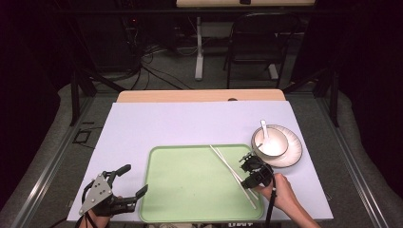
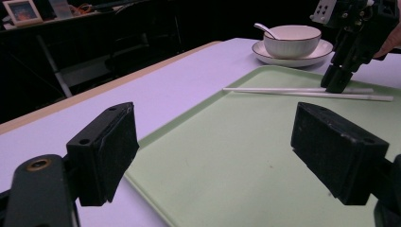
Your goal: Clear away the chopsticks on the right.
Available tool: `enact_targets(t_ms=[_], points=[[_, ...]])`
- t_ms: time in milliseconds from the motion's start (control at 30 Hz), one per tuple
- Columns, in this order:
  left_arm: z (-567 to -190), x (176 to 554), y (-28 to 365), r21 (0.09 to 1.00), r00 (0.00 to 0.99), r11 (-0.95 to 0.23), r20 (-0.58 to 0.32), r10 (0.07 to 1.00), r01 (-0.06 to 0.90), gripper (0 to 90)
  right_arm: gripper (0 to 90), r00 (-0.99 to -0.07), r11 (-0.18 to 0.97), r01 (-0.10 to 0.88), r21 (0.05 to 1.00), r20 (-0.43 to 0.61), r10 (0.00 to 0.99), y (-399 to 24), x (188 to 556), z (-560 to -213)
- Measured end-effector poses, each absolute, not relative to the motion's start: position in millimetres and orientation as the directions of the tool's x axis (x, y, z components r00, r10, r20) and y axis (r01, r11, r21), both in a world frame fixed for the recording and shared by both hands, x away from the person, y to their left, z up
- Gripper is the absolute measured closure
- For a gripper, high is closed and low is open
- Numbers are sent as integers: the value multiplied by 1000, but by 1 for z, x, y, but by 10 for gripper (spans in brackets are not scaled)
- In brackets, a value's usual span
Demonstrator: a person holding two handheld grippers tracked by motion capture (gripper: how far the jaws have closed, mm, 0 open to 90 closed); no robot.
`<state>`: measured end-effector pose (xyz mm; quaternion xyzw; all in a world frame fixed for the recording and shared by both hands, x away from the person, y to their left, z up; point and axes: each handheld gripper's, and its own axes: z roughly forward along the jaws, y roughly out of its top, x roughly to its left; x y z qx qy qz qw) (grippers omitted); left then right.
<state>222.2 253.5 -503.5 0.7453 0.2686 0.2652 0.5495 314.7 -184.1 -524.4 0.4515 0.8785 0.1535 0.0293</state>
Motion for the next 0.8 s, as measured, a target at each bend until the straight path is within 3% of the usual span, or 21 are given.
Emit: enact_targets(t_ms=[100, 267, 467, 667, 800], points=[[-504, 222, 254, 963, 713, -248, 98, 694, 109, 154, 582, -597, 549, 775, 312, 76, 799, -187, 314, -521], [-504, 222, 253, 961, 714, -252, 98, 694, 112, 154, 337, -616, 562, 742, 365, 40, 787, -195, 310, -512], [-504, 223, 253, 959, 713, -258, 100, 694, 118, 154, 137, -649, 554, 647, 524, -4, 761, -215, 294, -495], [-504, 224, 252, 958, 713, -262, 102, 693, 118, 154, 33, -642, 516, 469, 717, -123, 756, -247, 266, -483], [-504, 224, 252, 958, 713, -260, 98, 694, 121, 154, 0, -628, 488, 410, 771, -149, 764, -264, 252, -480]])
